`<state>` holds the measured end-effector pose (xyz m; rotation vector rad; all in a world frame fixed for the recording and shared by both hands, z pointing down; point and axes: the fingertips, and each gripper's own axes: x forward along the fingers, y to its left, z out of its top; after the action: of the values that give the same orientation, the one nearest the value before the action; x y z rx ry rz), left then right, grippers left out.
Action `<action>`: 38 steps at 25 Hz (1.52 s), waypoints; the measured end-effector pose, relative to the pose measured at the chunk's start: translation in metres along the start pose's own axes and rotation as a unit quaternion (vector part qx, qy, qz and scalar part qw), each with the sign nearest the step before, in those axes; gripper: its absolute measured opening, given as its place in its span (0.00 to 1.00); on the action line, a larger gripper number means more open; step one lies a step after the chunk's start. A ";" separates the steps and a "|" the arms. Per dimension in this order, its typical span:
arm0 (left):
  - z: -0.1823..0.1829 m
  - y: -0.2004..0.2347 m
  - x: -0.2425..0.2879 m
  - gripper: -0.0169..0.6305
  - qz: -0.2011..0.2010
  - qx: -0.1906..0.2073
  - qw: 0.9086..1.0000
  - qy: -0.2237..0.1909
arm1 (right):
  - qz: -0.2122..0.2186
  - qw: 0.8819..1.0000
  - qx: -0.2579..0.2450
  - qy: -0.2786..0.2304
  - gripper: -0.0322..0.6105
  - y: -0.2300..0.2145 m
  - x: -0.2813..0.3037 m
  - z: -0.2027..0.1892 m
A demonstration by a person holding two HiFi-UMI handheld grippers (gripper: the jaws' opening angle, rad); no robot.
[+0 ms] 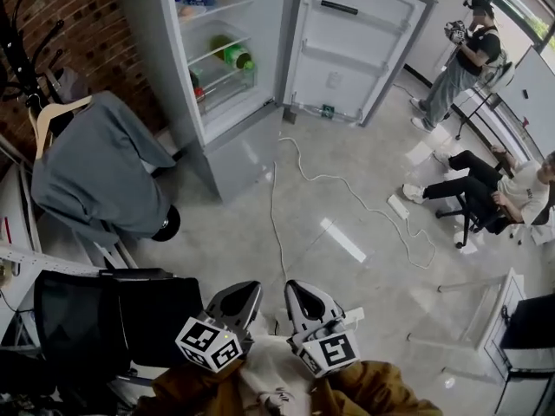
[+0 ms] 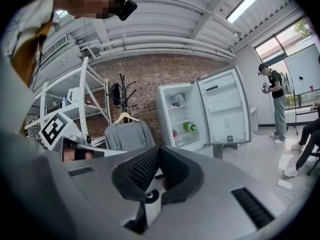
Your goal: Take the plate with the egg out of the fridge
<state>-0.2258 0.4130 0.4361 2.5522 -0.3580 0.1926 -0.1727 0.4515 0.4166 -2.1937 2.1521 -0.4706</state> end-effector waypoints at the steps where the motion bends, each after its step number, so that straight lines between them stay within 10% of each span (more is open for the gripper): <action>1: 0.004 0.003 0.004 0.04 -0.006 0.002 1.000 -0.003 | -0.006 1.000 0.005 0.000 0.06 -0.002 0.004 -0.001; 15: 0.022 0.063 0.041 0.04 -0.003 -0.003 1.000 0.020 | -0.028 0.998 0.052 0.028 0.06 -0.035 0.075 -0.021; 38: 0.108 0.126 0.264 0.04 0.020 0.029 0.999 0.038 | -0.027 0.994 0.104 0.032 0.06 -0.231 0.226 0.033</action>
<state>-0.0037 0.1961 0.4644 2.5881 -0.3789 0.3186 0.0585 0.2331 0.4818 -2.1545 1.9735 -0.7424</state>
